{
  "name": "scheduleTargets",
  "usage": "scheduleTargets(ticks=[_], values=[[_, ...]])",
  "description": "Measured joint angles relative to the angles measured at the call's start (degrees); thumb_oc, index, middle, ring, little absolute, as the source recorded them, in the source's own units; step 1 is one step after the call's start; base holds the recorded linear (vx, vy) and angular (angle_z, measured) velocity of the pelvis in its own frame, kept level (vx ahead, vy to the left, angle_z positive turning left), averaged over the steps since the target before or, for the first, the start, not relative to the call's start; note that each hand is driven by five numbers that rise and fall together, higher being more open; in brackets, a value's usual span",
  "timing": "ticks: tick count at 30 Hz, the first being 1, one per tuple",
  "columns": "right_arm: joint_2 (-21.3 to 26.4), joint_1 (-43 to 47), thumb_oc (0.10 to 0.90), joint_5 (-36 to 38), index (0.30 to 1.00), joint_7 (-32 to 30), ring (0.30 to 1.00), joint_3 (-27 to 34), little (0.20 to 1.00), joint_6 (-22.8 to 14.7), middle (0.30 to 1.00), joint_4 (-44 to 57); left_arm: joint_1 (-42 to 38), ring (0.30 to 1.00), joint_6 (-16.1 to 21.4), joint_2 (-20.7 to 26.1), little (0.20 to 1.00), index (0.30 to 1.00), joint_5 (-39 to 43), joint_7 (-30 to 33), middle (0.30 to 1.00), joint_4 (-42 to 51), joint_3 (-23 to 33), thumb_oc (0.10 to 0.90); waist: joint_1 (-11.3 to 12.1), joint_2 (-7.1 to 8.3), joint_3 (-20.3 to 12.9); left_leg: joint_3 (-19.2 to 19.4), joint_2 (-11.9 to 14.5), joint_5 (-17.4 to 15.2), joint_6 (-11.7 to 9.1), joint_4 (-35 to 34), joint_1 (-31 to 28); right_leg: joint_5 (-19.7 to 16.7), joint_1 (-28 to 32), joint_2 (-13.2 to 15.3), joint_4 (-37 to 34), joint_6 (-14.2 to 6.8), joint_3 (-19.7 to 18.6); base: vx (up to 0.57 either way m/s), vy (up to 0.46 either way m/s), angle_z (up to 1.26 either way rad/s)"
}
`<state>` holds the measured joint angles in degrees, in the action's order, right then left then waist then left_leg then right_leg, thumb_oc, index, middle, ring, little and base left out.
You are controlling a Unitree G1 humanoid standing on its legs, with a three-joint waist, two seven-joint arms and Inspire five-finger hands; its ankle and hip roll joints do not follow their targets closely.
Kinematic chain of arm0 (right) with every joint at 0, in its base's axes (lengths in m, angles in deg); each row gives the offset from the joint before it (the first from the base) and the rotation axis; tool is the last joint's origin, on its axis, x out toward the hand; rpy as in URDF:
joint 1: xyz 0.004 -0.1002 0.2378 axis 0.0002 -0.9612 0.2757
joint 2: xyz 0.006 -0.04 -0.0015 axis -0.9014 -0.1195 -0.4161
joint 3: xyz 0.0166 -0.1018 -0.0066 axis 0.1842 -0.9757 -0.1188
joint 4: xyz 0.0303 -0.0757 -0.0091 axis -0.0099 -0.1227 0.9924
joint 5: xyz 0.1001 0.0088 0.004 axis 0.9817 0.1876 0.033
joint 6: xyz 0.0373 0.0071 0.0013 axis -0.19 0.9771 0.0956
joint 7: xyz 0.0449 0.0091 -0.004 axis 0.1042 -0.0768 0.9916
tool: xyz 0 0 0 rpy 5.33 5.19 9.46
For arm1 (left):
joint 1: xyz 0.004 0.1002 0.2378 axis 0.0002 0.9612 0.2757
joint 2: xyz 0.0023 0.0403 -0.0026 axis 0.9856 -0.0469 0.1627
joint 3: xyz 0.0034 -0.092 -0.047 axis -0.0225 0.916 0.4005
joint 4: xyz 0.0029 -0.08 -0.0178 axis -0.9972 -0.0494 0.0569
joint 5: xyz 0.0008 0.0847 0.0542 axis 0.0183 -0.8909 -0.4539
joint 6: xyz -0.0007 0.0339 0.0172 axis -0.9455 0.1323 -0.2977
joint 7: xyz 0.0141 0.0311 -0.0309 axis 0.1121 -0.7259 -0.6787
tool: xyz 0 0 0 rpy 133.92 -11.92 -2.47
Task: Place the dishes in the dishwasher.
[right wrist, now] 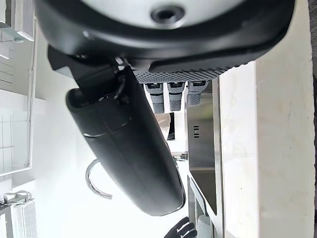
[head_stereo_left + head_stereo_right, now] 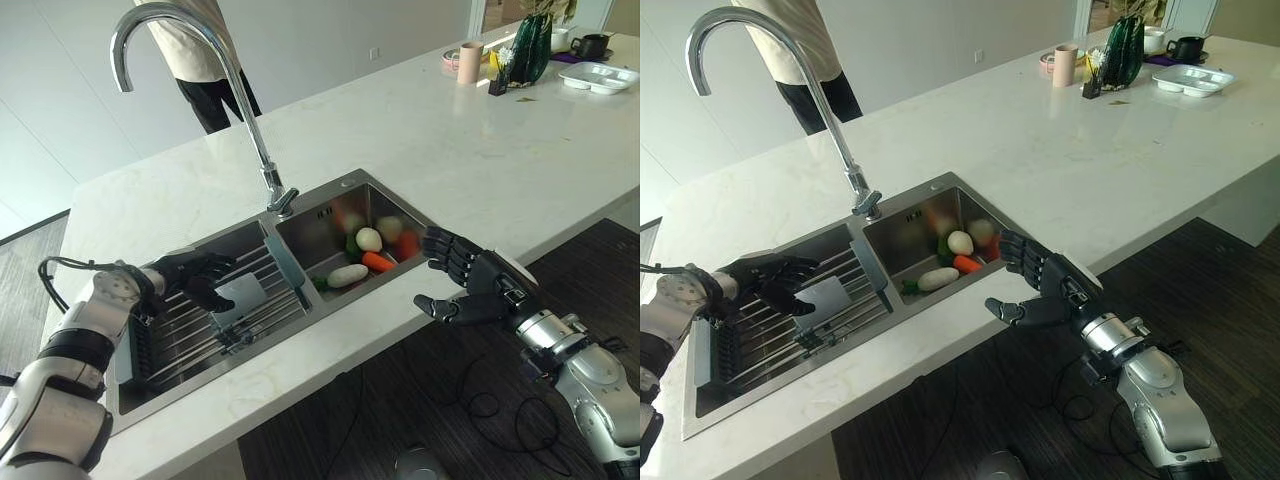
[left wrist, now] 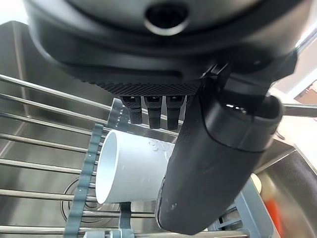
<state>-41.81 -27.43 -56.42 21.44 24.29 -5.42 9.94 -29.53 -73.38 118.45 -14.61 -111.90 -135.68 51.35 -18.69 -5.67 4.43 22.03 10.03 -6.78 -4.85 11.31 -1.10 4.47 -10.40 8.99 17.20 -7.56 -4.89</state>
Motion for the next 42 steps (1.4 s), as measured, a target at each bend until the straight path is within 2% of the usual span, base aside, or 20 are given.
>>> scheduleTargets(ticks=[20, 26, 42], values=[[0.08, 0.0, 0.8, 0.01, 0.9, 0.12, 0.9, 0.0, 0.9, 0.0, 0.9, 0.0, -0.04, 0.9, -1.77, -1.58, 0.9, 0.9, -0.03, -1.24, 0.9, -4.58, 0.02, 0.8, -0.3, 0.12, 0.08, 1.23, 0.1, 0.0, -0.12, -0.71, -0.96, -0.01, 0.0, -0.44, -0.09, 0.01, -1.08, 0.0, -0.002, -0.02], [1.66, -0.01, 0.8, 0.02, 0.9, 0.19, 0.9, 0.0, 0.9, 0.0, 0.9, 0.0, -0.03, 0.9, -1.86, -1.59, 0.9, 0.9, -0.06, -1.29, 0.9, -5.06, 0.42, 0.8, -0.35, 0.29, 0.19, 1.24, 0.17, -0.04, -0.19, -0.7, -1.01, -0.01, 0.21, -0.5, -0.1, 0.02, -1.08, 0.01, 0.001, 0.0], [1.74, 0.0, 0.8, 0.12, 0.9, 1.54, 0.9, -0.01, 0.9, 0.01, 0.9, 0.0, -0.03, 0.9, -1.83, -1.64, 0.9, 0.9, -0.97, -1.23, 0.9, -7.18, 0.44, 0.8, -1.64, 0.89, 0.59, 1.36, 0.78, 0.0, -0.4, -0.6, -1.18, -0.21, 0.4, -1.13, -0.25, 0.31, -1.1, 0.0, 0.002, 0.0]])
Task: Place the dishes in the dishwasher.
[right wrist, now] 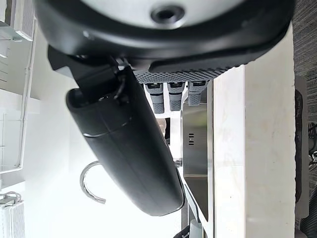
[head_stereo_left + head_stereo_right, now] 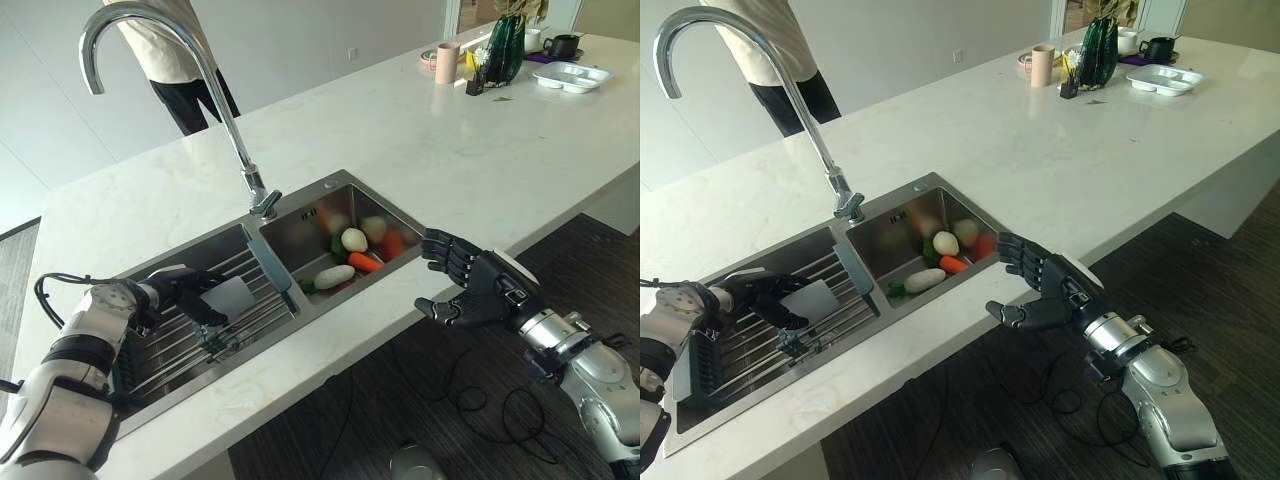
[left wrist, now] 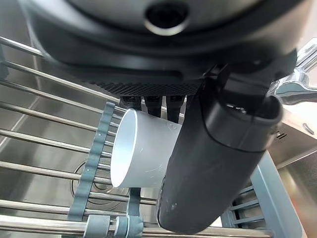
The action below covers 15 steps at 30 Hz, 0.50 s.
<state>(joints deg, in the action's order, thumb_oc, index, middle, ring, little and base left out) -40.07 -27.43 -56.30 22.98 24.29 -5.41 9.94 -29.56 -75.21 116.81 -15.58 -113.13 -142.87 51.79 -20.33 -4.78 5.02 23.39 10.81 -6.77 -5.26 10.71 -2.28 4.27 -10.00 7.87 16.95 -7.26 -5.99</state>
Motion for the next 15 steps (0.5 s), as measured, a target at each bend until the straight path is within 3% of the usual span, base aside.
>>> scheduleTargets(ticks=[15], values=[[0.06, -0.01, 0.8, 0.38, 0.9, 0.62, 0.9, 0.0, 0.9, 0.0, 0.9, 0.01, 0.0, 0.9, -0.08, -0.21, 0.9, 0.9, -1.23, 0.02, 0.9, -0.69, 0.01, 0.8, -0.04, 0.02, 0.01, 1.07, 0.11, -0.23, -0.35, -0.04, -0.89, -0.04, -0.12, -0.37, 0.06, 0.04, -1.01, -0.01, 0.002, -0.03]])
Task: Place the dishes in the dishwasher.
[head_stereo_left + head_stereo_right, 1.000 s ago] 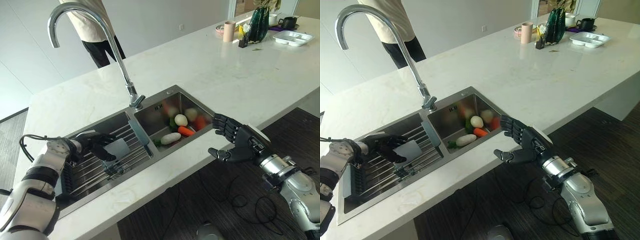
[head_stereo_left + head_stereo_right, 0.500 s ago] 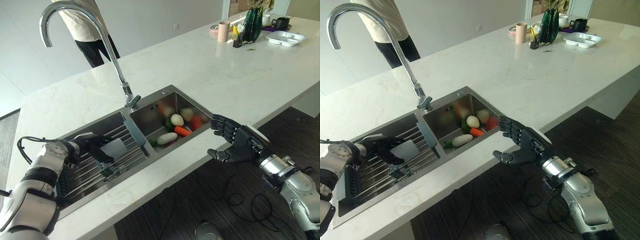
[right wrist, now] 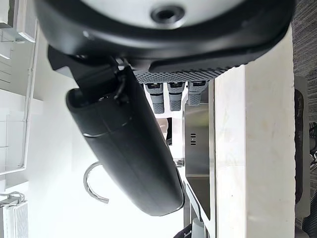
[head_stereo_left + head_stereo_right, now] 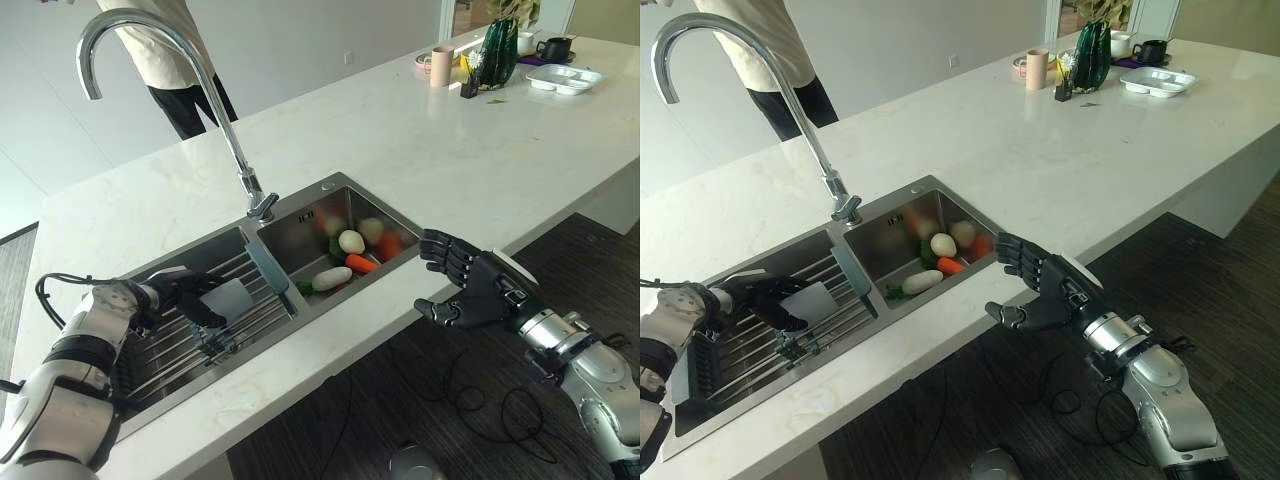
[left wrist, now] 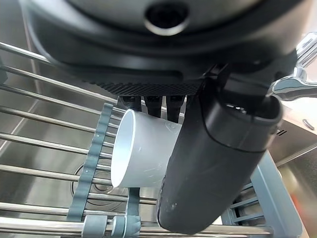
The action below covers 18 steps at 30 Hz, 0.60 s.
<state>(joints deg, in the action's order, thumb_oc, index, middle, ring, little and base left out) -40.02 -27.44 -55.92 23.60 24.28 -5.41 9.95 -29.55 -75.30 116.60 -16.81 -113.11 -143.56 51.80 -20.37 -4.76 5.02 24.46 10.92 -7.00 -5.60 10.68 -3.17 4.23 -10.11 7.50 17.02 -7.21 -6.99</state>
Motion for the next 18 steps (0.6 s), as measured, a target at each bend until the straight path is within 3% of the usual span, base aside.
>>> scheduleTargets(ticks=[18], values=[[0.32, 0.0, 0.8, 1.21, 0.9, 0.61, 0.9, 0.0, 0.9, 0.0, 0.9, 0.01, 0.11, 0.9, -0.29, -1.17, 0.9, 0.9, -0.02, -0.02, 0.9, -2.83, 0.51, 0.8, -0.03, 0.01, -0.05, 0.36, 0.12, 0.01, -0.01, 0.07, -0.01, -0.09, -0.18, -0.25, 0.34, 0.1, -0.38, 0.0, -0.001, -0.01]])
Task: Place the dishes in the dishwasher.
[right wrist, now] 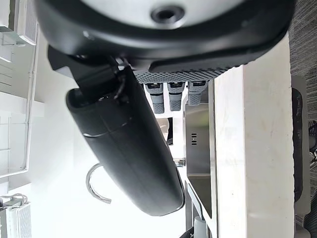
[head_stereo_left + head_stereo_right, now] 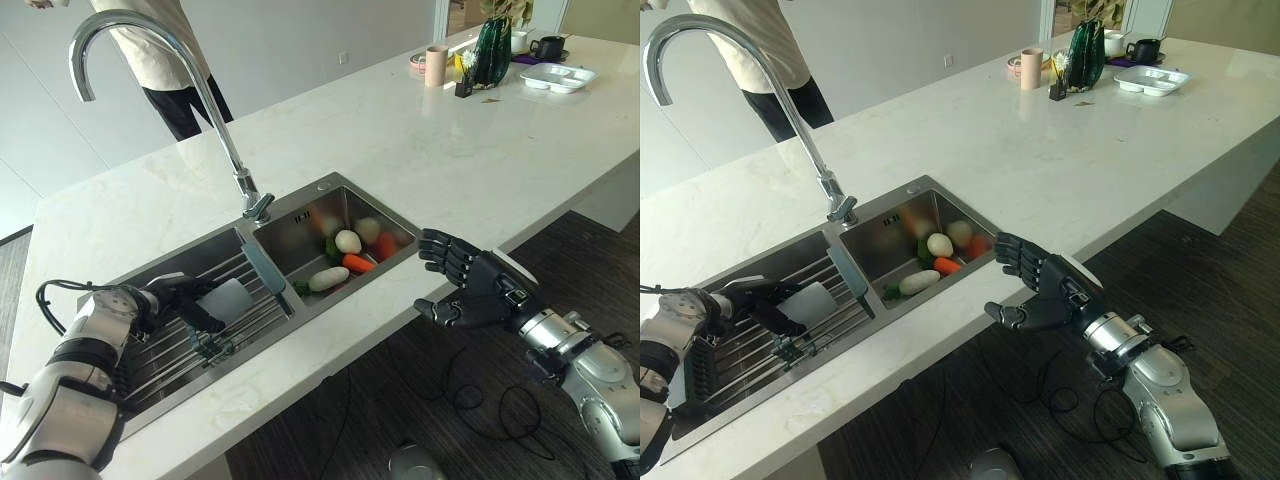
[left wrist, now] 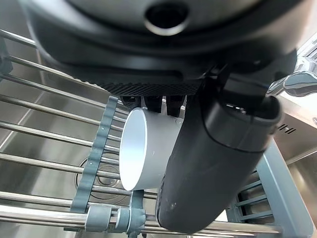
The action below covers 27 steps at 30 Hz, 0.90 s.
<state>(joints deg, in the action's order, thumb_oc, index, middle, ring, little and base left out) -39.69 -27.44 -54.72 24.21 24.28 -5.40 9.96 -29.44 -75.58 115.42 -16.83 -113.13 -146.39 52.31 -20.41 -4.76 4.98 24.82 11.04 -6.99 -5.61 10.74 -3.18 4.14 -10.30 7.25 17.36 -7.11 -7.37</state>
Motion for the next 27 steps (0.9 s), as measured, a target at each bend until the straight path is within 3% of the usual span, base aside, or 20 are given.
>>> scheduleTargets(ticks=[5, 11, 13, 14, 27], values=[[0.01, 0.0, 0.8, 0.0, 0.9, -0.01, 0.9, 0.0, 0.9, 0.02, 0.9, 0.0, 0.01, 0.9, -1.27, -0.66, 0.9, 0.9, -0.6, -0.11, 0.9, -1.0, 1.5, 0.8, 0.0, -0.03, -0.02, -0.01, 0.0, 0.0, 0.0, 0.02, -0.12, 0.0, 0.15, 0.0, -0.01, 0.0, 0.0, 0.0, 0.0, 0.0], [0.0, -0.25, 0.8, 0.0, 0.9, 0.07, 0.9, 0.0, 0.9, 0.02, 0.9, 0.0, 0.01, 0.9, 0.27, -0.69, 0.9, 0.9, -2.22, -0.05, 0.9, -0.94, 1.5, 0.8, -0.06, -0.02, -0.02, 0.0, 0.02, 0.0, 0.0, 0.02, -0.26, -0.01, 0.33, -0.01, -0.02, 0.01, 0.0, 0.0, 0.0, 0.0], [0.01, -0.36, 0.8, 0.0, 0.9, 0.12, 0.9, 0.0, 0.9, 0.02, 0.9, 0.0, 0.01, 0.62, 0.46, -0.85, 0.62, 0.62, -2.21, 0.15, 0.62, -0.94, 1.5, 0.613, -0.06, -0.02, -0.02, 0.0, 0.02, -0.01, -0.01, 0.02, -0.26, -0.01, 0.33, -0.01, -0.03, 0.01, 0.0, 0.0, 0.0, 0.0], [0.01, -0.38, 0.8, 0.0, 0.9, 0.27, 0.9, 0.01, 0.9, 0.02, 0.9, 0.0, 0.01, 0.3, 0.51, -0.88, 0.3, 0.3, -2.22, 0.41, 0.3, -0.9, 1.5, 0.4, -0.06, -0.02, -0.02, 0.0, 0.02, -0.01, -0.01, 0.02, -0.26, -0.01, 0.33, -0.01, -0.04, 0.01, 0.0, 0.0, 0.0, 0.0], [0.0, -0.52, 0.8, 0.0, 0.9, 0.63, 0.9, 0.0, 0.9, 0.03, 0.9, 0.0, 1.45, 0.3, 2.97, -1.09, 0.3, 0.3, -2.45, 4.45, 0.3, -0.43, 1.59, 0.4, -0.03, 0.23, -0.07, 0.0, 0.05, -0.01, -0.02, 0.02, -0.4, -0.02, 0.47, -0.03, -0.1, 0.02, -0.01, 0.0, 0.0, 0.0]])
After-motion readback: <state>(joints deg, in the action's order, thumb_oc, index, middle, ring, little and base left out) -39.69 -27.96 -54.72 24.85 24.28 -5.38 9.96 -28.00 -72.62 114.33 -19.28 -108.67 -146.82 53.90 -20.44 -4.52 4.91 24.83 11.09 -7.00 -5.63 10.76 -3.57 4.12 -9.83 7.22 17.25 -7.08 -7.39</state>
